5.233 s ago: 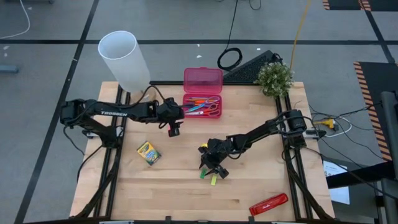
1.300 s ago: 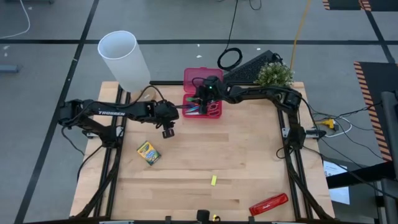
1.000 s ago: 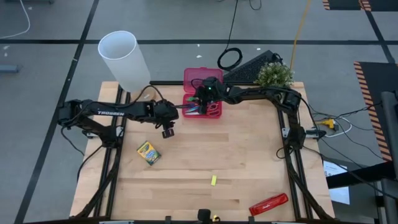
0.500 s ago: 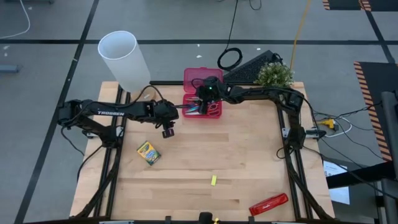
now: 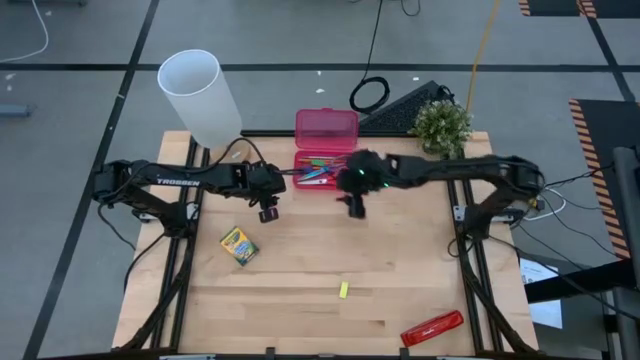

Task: Pack school essentials
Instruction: Put the yellow eraser into the red supply box

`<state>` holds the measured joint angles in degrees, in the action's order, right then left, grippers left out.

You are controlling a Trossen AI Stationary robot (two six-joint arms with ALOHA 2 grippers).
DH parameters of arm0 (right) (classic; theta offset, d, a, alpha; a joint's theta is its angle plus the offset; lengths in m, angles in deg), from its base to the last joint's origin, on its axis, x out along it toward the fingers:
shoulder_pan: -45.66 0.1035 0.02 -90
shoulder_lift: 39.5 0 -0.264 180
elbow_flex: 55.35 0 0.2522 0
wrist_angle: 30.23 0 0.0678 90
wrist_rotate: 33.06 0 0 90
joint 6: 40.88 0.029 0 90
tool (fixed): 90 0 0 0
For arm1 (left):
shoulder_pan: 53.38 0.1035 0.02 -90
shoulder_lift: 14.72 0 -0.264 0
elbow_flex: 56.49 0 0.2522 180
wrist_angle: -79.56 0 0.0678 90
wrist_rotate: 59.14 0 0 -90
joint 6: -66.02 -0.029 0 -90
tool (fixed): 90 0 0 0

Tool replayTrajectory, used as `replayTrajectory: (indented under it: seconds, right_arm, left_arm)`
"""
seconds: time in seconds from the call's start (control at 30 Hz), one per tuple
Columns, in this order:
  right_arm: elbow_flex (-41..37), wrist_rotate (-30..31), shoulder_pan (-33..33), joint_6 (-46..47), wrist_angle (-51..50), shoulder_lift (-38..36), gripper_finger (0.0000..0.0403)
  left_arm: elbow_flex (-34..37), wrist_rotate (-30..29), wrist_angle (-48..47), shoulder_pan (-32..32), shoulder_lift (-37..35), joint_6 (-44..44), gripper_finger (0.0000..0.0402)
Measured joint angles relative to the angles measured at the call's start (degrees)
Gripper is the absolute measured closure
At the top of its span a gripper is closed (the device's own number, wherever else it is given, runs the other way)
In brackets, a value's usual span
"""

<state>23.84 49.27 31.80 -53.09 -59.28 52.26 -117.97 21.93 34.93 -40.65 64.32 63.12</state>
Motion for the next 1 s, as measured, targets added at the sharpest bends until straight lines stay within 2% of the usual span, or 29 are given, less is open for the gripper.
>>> replayTrajectory:
  seconds: [0.2,0.33,0.63,0.87,1.0]
  right_arm:
    - [-8.8,0.1,7.3,3.9,0.5,-9.6,0.0225]
    - [-11.8,0.1,12.0,6.8,0.6,-12.0,0.0225]
    - [-13.3,0.1,20.3,8.3,0.7,-12.1,0.0222]
    - [-13.3,-0.1,24.9,6.6,3.2,-8.9,0.0187]
    - [-13.3,-5.9,26.5,3.6,7.7,-4.4,0.0170]
  left_arm:
    - [0.0,0.0,0.7,-0.1,0.0,0.5,0.0266]
    - [0.0,0.0,1.1,-0.1,0.0,0.7,0.0266]
    - [0.0,0.0,1.1,-1.3,0.0,4.7,0.0266]
    - [0.0,-0.6,1.2,-4.5,0.0,8.8,0.0266]
    - [0.0,-3.0,1.4,-6.8,0.0,12.7,0.0266]
